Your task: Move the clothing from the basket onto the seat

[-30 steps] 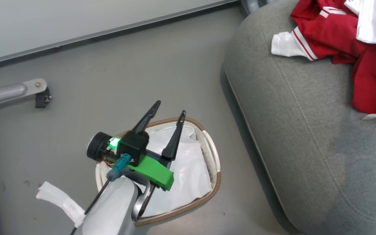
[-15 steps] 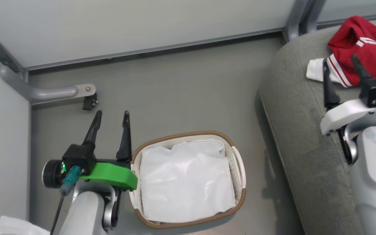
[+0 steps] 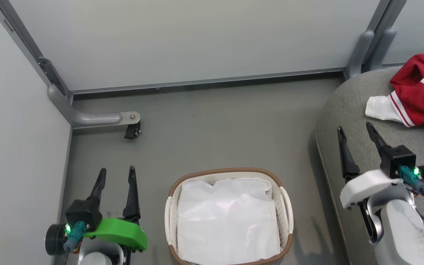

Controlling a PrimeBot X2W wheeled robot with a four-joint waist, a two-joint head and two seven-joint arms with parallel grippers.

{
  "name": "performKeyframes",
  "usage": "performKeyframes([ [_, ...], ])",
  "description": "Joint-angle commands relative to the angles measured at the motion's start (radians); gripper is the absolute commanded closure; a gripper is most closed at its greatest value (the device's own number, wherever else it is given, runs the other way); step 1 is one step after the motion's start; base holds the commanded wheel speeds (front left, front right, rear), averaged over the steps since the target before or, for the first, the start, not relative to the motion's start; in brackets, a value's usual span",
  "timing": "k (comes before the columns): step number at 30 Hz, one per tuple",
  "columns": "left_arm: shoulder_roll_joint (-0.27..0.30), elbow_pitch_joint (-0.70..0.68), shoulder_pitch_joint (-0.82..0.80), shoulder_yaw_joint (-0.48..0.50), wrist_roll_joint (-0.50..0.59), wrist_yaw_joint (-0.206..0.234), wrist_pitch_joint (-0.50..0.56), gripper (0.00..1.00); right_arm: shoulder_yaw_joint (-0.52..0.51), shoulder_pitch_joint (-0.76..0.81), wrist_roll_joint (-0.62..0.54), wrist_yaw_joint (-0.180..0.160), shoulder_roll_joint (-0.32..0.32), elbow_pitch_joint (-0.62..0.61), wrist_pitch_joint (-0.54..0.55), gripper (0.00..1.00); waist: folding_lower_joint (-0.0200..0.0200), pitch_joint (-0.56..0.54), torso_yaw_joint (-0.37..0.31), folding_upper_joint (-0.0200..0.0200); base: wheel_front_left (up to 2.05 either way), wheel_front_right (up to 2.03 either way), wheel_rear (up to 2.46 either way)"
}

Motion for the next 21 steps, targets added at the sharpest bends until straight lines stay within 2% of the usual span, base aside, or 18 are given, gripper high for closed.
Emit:
performKeyframes([
  [1, 0.000, 0.007, 0.022, -0.006, -0.009, -0.004, -0.001, 0.00, -0.012, 0.041, 0.013, -0.001, -0.004, -0.012, -0.005, 0.00, 0.0001, -0.036, 0.016, 0.0000, 0.00, 0.00, 0.00],
  [10, 0.000, 0.031, 0.085, -0.031, -0.039, -0.014, -0.001, 0.00, 0.020, 0.196, 0.117, -0.001, -0.002, -0.067, -0.005, 0.00, 0.0001, -0.094, 0.021, 0.0000, 0.00, 0.00, 0.00],
  [21, 0.000, 0.008, 0.105, -0.028, -0.046, -0.009, -0.001, 0.00, 0.031, 0.228, 0.127, -0.001, -0.002, -0.086, -0.005, 0.00, 0.0001, -0.102, 0.011, 0.0000, 0.00, 0.00, 0.00],
])
